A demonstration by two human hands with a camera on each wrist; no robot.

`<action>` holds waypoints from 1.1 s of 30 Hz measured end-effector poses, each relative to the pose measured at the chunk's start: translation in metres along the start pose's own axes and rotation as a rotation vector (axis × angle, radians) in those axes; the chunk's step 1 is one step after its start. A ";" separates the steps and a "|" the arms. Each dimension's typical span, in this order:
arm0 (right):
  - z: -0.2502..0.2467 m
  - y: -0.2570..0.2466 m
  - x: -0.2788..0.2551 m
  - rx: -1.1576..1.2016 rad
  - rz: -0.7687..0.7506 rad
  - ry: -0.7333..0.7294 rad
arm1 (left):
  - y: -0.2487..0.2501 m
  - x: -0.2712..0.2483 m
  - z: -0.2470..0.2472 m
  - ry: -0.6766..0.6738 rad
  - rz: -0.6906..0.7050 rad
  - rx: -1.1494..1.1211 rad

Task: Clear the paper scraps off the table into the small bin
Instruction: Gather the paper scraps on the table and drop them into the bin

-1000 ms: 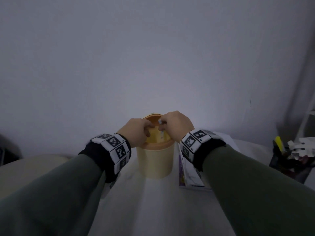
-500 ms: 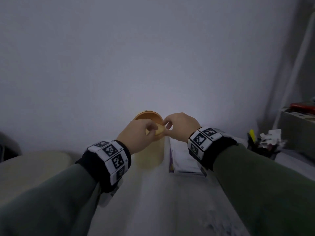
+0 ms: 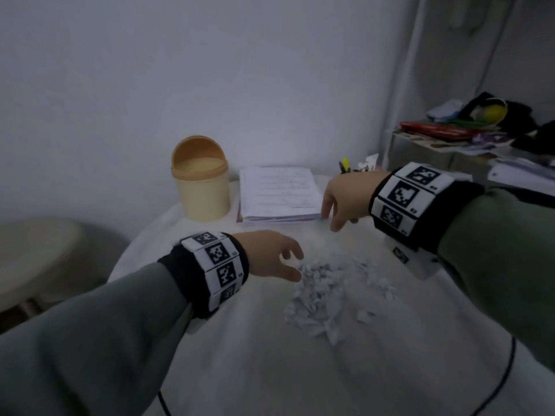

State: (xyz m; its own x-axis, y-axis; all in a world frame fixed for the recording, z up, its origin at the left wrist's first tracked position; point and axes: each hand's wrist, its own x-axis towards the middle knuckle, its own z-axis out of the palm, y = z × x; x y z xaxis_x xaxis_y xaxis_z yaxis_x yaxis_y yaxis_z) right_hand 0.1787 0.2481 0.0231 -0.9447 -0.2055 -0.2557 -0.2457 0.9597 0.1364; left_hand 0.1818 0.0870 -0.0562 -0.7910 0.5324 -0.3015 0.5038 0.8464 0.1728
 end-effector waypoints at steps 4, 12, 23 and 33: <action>0.047 0.013 -0.023 -0.010 0.016 -0.124 | 0.023 0.004 0.024 -0.029 0.005 0.005; 0.110 0.037 -0.027 0.030 0.118 -0.207 | 0.043 0.006 0.048 -0.044 -0.029 0.004; 0.132 0.044 -0.014 0.145 0.201 -0.154 | 0.058 0.010 0.067 -0.091 0.024 0.028; 0.122 0.050 -0.028 0.310 0.082 -0.005 | 0.054 0.013 0.059 0.077 0.061 0.037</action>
State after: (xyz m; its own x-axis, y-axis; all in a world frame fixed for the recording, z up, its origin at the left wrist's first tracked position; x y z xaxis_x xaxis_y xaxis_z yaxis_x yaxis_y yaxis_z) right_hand 0.2192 0.3250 -0.0796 -0.9574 -0.1250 -0.2604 -0.0902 0.9858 -0.1416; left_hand 0.2187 0.1388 -0.1058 -0.7820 0.5840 -0.2178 0.5633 0.8118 0.1539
